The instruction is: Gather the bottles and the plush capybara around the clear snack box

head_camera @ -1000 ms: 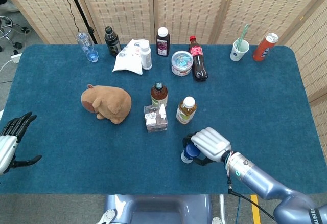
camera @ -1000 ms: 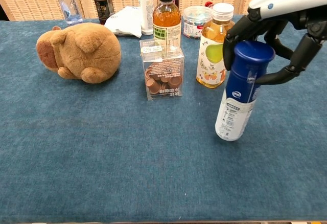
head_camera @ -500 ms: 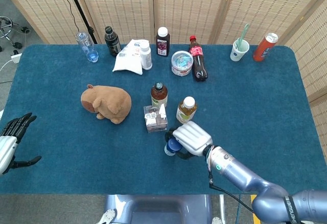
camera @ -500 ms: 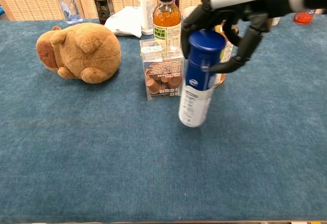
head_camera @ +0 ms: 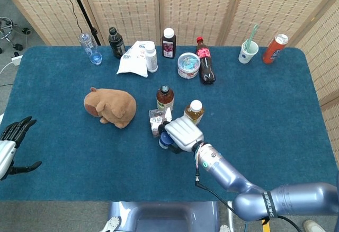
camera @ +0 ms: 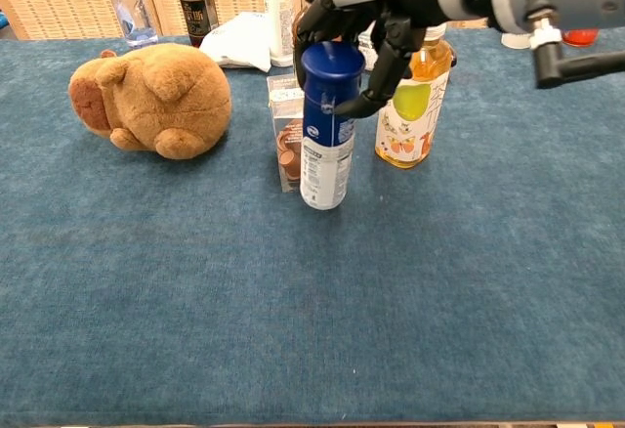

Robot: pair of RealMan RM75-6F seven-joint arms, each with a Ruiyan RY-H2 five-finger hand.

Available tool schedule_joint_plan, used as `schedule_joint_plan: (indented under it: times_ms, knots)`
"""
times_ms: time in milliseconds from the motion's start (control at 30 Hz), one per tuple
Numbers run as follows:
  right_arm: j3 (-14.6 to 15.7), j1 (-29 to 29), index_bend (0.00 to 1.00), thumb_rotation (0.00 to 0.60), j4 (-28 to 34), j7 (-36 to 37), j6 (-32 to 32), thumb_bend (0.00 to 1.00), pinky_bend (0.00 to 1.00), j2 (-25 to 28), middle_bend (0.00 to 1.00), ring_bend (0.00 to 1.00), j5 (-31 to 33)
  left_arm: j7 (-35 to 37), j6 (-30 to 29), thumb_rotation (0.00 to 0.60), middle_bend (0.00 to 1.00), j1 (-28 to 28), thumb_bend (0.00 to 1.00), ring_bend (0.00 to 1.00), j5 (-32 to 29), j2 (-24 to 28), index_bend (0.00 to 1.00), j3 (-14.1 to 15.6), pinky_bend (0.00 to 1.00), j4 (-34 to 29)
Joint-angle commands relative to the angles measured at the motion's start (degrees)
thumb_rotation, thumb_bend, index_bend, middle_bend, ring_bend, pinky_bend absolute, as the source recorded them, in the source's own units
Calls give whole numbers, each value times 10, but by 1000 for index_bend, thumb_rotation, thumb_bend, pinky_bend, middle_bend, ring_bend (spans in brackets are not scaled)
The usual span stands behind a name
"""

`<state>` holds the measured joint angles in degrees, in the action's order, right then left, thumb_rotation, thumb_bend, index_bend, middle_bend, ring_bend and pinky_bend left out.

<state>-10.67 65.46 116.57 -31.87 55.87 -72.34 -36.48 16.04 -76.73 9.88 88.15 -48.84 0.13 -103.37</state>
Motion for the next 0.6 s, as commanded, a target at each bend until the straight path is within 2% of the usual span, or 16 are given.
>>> schedule_joint_plan:
  times_ms: [33, 267, 433, 600]
  knots:
    - [-1, 10, 499, 600, -3, -13, 11, 952, 657, -13, 452, 444, 15, 1, 1, 600, 0, 1, 147, 0, 0, 0, 0, 0, 0, 0]
    - [4, 31, 499, 600, -8, -45, 22, 953, 657, -31, 451, 444, 48, 5, -1, 600, 0, 0, 147, 0, 0, 1, 0, 0, 0, 2]
    - [7, 52, 495, 600, -4, -73, 20, 953, 657, -23, 449, 444, 101, 14, -3, 600, 0, -1, 147, 0, 0, 3, 0, 0, 0, 6]
    - [8, 63, 492, 600, 1, -82, 21, 953, 657, -18, 446, 444, 126, 18, -4, 600, 0, -2, 147, 0, 3, 3, 0, 1, 0, 9]
